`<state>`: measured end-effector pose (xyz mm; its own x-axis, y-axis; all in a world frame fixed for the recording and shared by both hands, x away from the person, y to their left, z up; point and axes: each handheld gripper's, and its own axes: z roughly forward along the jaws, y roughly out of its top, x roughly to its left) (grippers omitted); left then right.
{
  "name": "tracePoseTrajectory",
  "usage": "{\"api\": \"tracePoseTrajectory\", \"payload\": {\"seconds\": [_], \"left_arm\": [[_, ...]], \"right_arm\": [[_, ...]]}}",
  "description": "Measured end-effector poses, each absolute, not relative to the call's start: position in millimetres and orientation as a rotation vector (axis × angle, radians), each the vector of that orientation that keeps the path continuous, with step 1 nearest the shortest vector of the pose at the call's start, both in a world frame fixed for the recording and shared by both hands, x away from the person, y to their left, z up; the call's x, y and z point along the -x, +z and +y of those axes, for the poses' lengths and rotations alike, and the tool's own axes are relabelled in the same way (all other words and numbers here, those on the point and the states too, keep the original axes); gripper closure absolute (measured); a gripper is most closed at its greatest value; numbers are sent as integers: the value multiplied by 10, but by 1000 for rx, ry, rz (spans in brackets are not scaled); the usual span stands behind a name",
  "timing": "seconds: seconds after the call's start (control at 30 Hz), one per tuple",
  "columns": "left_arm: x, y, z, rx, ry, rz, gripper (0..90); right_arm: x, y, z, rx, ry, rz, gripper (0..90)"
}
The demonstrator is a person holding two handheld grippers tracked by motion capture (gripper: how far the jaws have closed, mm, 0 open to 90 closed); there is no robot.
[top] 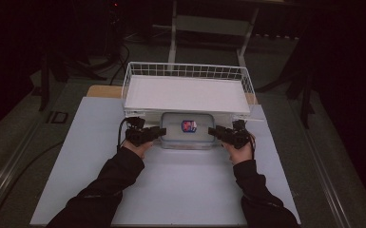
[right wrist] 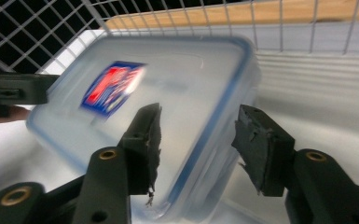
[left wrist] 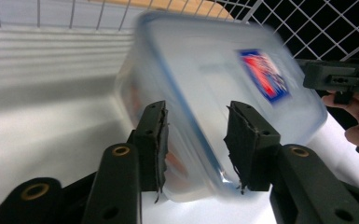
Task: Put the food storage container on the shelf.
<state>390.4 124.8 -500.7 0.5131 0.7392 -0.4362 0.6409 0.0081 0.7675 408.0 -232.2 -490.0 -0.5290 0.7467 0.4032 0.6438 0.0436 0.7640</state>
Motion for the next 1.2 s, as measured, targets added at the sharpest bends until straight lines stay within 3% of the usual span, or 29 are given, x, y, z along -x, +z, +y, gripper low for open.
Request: {"api": "tracePoseTrajectory", "payload": {"seconds": [0.27,0.5,0.53,0.6,0.73,1.03,1.2], "left_arm": [[-3911,-5004,1210,-1701,150,1165,499],[-3866,-4966,1221,-1703,148,1101,392],[-3796,-4919,1220,-1692,146,1102,343],[-3758,-4881,1224,-1695,80,1079,308],[-3691,-4883,1258,-1736,112,1042,265],[-3473,-4870,1277,-1757,96,978,170],[-3274,-4930,1266,-1787,105,939,144]], "right_arm": [[-4073,-4937,-2303,-1405,1487,2113,463],[-4019,-4930,-2328,-1345,1482,2113,454],[-3965,-4890,-2341,-1322,1483,2112,441],[-3922,-4851,-2340,-1297,1486,2117,437],[-3807,-4766,-2316,-1255,1499,2135,432],[-3569,-4684,-2156,-1179,1565,2190,446],[-3487,-4689,-2026,-1135,1552,2221,505]]}}
